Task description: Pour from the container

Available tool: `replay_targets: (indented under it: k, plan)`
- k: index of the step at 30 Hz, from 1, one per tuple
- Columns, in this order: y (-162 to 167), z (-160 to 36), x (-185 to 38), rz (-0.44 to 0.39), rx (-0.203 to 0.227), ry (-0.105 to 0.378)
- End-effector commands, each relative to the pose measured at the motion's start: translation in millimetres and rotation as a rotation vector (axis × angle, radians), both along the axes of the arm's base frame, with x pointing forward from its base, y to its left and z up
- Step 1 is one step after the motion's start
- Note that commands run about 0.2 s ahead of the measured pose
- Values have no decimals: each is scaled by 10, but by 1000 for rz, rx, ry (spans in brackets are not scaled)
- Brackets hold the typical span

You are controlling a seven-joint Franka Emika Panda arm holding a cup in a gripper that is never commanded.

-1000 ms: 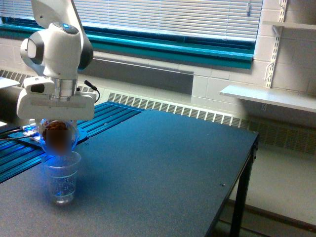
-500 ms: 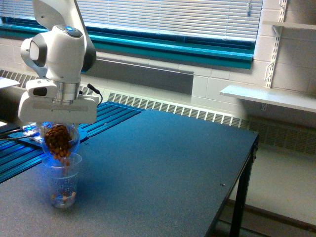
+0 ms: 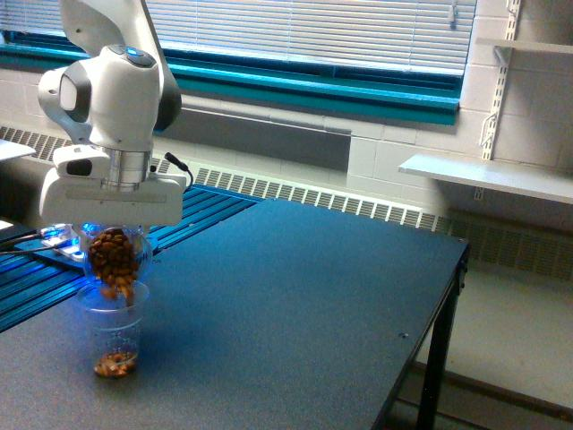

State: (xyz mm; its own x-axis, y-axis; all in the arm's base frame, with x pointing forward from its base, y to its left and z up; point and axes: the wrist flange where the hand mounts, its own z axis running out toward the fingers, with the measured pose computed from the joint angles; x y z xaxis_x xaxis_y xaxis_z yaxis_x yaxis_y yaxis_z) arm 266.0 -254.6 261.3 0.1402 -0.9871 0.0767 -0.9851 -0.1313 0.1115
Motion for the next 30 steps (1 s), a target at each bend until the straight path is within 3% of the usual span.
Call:
replay_targets:
  k: [1,23,30]
  plan:
    - [13,12,67,23,1,-9]
    - [-75,42,14,-9,-1,-17]
    - [-108,11,-62,-11,-6,10]
